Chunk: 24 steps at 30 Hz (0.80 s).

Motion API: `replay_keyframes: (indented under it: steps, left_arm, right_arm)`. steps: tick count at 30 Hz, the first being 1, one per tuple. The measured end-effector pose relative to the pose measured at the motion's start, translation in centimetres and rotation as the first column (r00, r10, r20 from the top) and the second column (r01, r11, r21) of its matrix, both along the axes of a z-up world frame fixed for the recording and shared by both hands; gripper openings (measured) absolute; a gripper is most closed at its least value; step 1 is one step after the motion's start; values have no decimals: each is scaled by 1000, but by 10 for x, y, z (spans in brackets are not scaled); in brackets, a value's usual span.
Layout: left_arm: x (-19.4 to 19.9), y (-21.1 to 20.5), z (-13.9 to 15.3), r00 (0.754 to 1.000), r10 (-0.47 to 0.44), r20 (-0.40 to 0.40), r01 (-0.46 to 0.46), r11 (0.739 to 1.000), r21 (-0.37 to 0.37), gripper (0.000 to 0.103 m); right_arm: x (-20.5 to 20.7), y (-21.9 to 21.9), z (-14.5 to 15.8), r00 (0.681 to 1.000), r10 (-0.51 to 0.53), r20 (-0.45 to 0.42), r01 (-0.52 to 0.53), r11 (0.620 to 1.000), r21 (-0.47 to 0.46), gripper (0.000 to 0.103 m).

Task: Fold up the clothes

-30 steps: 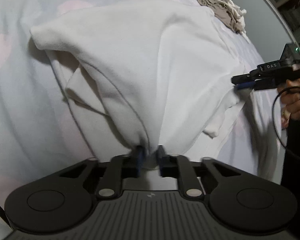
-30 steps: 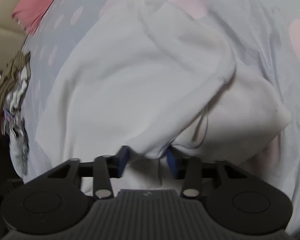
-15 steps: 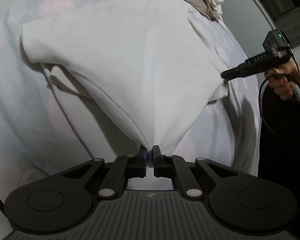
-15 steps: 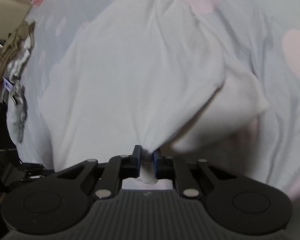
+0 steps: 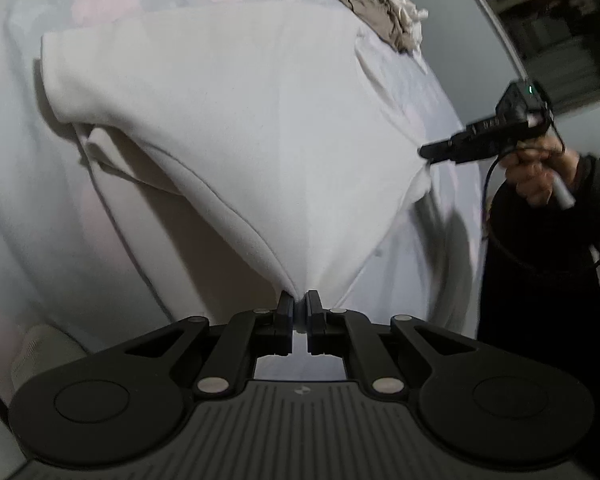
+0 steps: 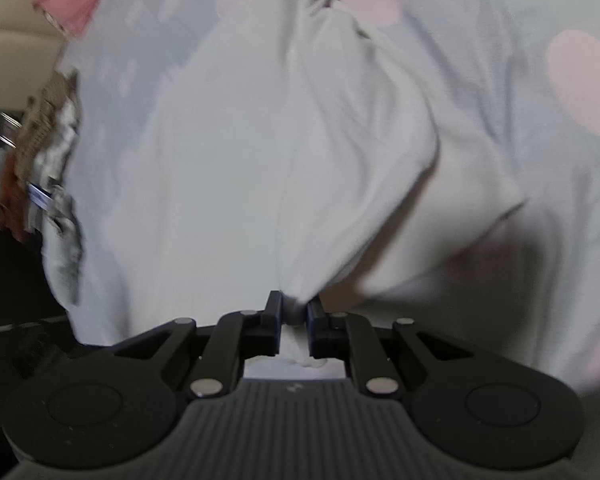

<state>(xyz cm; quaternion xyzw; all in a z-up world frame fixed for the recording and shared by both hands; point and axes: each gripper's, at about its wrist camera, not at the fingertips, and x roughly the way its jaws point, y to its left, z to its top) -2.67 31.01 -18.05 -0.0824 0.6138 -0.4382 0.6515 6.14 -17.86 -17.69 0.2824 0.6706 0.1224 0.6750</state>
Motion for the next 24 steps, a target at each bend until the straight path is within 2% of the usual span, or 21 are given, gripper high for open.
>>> replay_keyframes:
  steps: [2,7,9,11,13,14,18,22,24]
  left_arm:
    - [3,-7,-5,1000,8,15,-8,1000,27,4]
    - [-4,-22,-27,998,-30,47,23,989,144,5]
    - [-5,-23,-30,999,-23,47,16,988,153,10]
    - [-3,-21,-32,999,2,45,-9,988,155,15]
    - [1,-14,-31,999,16,35,-21,988,154,18]
    - [2,-7,-28,999,13,40,-20,986,164,21]
    - [14,14,-12,998,5,55,-16,977,210,21]
    - [33,27,9,984,59,166,-97,968,230,21]
    - [46,30,18,960,91,266,-155,961,229,23]
  right_arm:
    - [-6,-6,-2,1000,7,-13,-7,999,-33,14]
    - [1,18,-23,995,92,33,-88,991,-104,14]
    - [1,25,-27,992,120,33,-114,984,-140,19]
    - [1,22,-25,993,111,32,-105,984,-145,23]
    - [1,17,-20,994,109,23,-105,983,-149,35]
    - [2,14,-15,992,118,34,-110,979,-171,36]
    - [6,5,9,984,153,94,-124,957,-262,37]
    - [20,-1,28,965,177,195,-89,915,-394,38]
    - [30,-4,28,950,188,249,-60,894,-445,38]
